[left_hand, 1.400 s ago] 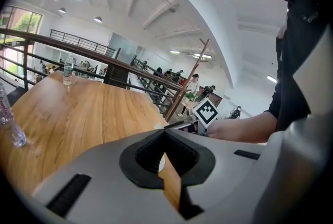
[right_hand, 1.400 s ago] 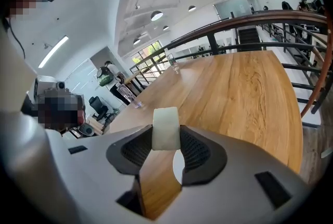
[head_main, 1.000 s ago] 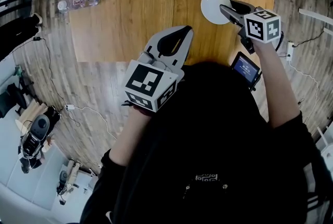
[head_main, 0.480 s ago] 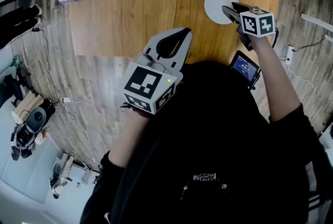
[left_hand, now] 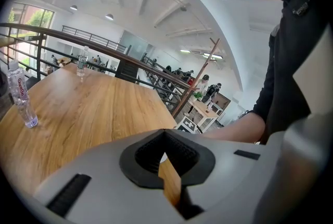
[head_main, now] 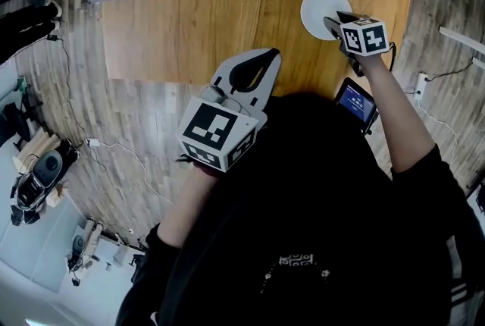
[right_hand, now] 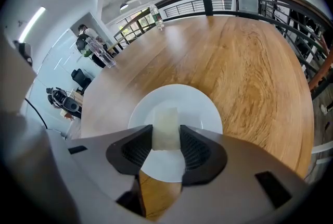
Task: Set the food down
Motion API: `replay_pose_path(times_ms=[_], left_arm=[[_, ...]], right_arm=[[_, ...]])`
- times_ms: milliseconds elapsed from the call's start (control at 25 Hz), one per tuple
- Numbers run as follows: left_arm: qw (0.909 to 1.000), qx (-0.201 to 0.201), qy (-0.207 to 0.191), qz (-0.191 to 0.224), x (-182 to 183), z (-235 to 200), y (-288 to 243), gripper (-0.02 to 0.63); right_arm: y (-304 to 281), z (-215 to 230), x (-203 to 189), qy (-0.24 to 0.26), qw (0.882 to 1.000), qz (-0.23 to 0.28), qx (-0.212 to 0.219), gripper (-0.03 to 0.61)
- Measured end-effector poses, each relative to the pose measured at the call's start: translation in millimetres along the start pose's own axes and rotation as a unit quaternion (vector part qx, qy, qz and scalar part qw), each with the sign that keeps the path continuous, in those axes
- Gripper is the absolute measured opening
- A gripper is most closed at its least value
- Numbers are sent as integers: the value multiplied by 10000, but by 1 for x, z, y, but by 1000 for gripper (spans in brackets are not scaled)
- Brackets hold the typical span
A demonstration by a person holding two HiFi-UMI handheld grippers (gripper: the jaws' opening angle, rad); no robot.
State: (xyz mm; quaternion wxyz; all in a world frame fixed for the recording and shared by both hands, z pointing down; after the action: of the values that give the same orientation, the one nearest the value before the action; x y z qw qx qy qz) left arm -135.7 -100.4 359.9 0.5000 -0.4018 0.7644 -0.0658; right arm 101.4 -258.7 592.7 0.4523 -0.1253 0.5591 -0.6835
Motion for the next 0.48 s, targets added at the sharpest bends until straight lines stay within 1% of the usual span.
replay_pose_path(times_ms=[160,360,480], left_arm=[[10000,31,24,-15,-2,0,1,-2],[10000,13,8,1,-5,0,5,-2],[10000,21,18,22,-5,0,7,-2]], right_arm=[[-4,0,-1,33,10000,4,-15,173],[-8,-10,-2,466,9982,-174,-330,173],[-9,-17,1,667,9967,-224,-416,174]])
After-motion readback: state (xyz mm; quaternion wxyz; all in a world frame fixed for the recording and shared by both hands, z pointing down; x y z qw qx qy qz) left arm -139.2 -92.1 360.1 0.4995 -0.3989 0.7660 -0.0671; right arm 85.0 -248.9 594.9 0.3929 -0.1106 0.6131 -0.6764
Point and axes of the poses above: the fingertips, and each gripper's own axes: y backward along the fingers, z to its right, x out of its top, the point moved 10 cm from there along y, backward along the fingers, and after that the axes turned 2 degrees about -x, right-handed, at the moved point
